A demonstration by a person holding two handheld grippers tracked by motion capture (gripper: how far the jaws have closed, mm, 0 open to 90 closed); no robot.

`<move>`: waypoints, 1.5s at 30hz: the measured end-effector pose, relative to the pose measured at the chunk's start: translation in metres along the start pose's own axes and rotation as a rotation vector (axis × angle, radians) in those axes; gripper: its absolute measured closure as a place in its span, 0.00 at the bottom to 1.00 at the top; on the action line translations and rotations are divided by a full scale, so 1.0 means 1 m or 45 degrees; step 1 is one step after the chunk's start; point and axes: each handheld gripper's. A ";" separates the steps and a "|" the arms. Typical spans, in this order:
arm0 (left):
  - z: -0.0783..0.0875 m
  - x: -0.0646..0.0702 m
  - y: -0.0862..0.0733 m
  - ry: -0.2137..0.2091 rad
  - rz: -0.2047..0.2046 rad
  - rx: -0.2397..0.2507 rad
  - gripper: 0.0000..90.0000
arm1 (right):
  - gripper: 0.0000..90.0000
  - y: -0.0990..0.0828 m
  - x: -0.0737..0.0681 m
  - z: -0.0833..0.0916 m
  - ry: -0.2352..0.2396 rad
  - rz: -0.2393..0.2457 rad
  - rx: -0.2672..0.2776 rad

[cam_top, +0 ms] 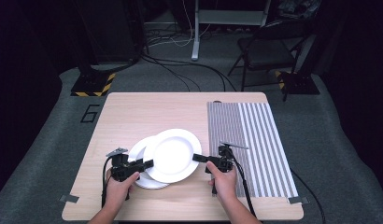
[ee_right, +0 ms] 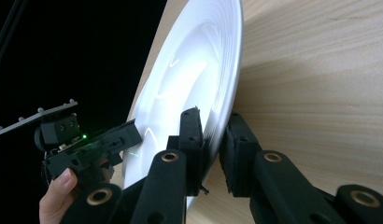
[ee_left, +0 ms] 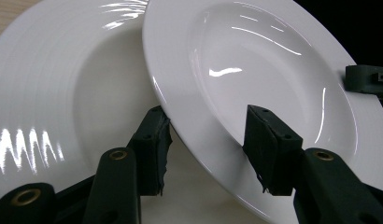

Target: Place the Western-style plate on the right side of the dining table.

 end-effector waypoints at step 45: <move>0.008 0.009 0.009 0.009 -0.039 0.063 0.65 | 0.79 -0.011 -0.016 0.003 -0.072 0.173 0.037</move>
Point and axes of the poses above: each handheld gripper's, and its own axes: z roughly backward along the jaws, y roughly out of its top, x roughly to its right, and after that the axes turned 12 degrees about -y, right-handed
